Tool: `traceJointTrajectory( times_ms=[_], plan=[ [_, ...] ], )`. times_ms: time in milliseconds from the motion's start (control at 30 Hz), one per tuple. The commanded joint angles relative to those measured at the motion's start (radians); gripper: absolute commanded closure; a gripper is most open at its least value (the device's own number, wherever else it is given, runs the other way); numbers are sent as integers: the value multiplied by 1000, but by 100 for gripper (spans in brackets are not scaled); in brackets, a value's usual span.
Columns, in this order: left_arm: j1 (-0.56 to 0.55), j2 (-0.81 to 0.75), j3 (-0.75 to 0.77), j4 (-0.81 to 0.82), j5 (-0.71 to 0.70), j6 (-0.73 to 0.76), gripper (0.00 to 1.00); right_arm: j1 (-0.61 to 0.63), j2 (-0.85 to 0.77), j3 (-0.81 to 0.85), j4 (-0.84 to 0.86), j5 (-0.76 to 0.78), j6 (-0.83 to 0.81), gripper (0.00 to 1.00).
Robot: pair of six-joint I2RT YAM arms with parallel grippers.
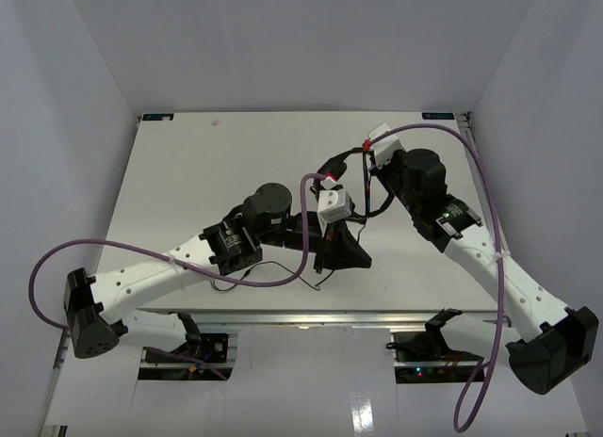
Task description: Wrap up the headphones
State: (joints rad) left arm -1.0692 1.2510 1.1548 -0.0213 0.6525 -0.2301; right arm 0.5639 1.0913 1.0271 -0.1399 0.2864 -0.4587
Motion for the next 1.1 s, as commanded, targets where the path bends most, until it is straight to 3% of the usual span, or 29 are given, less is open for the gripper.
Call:
traceJointTrajectory(
  times_ms=[0, 233, 500, 700, 1067],
  plan=[
    [92, 18, 51, 21, 73, 11, 100, 34, -23, -4, 71, 36, -7, 92],
    [130, 158, 203, -26, 108, 40, 100, 53, -3, 25, 25, -4, 50, 92],
    [317, 108, 153, -71, 116, 75, 100, 53, -102, -9, -3, -95, 25, 92],
    [429, 75, 160, -147, 94, 136, 100, 53, -121, -2, -67, -252, 19, 92],
    [460, 184, 300, -186, 112, 197, 100, 66, -120, -12, -105, -400, -8, 92]
  ],
)
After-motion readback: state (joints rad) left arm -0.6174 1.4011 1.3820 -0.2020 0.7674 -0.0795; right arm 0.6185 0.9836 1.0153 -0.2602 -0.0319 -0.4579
